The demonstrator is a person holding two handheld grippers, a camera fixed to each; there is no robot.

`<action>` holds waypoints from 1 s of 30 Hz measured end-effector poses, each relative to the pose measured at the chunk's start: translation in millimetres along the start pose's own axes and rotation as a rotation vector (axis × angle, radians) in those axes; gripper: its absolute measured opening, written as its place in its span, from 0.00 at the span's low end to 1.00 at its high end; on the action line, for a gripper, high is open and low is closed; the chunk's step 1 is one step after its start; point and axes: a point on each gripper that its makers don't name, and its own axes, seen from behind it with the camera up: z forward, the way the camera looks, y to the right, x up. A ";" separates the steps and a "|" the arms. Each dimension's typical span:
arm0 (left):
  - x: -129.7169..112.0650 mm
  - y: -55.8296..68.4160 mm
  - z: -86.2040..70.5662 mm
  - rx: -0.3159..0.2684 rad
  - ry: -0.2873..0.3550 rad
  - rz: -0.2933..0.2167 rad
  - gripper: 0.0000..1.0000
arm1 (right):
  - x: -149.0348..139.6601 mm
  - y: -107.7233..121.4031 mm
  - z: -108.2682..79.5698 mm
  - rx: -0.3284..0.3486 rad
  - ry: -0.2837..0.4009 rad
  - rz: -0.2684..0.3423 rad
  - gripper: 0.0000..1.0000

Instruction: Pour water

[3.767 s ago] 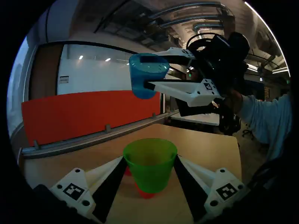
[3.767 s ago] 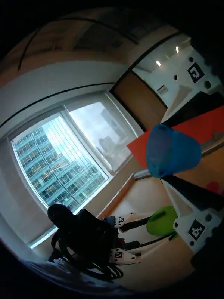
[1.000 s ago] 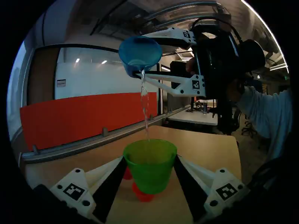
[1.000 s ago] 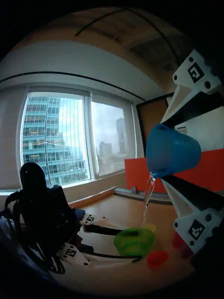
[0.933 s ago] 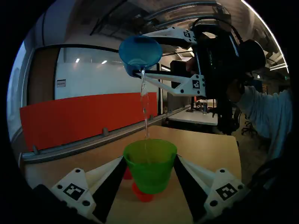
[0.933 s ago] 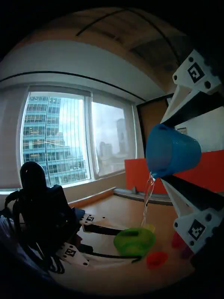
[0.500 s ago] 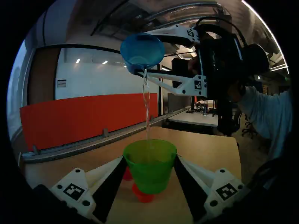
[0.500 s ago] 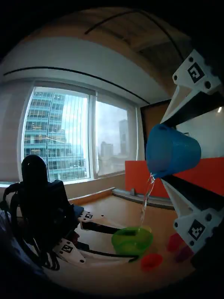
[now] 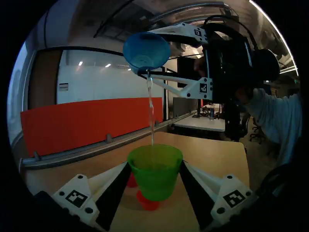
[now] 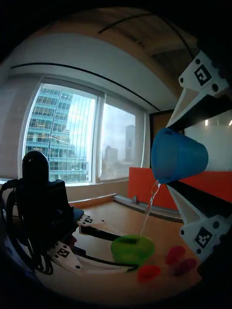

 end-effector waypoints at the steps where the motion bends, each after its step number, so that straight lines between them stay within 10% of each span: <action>1: -0.1 0.1 0.0 0.001 0.000 0.001 0.86 | 0.7 0.4 -0.1 -0.001 0.001 -0.003 0.91; 30: 4.9 -2.7 0.7 0.011 0.015 0.000 0.85 | 12.2 1.4 1.7 0.003 0.012 -0.037 0.91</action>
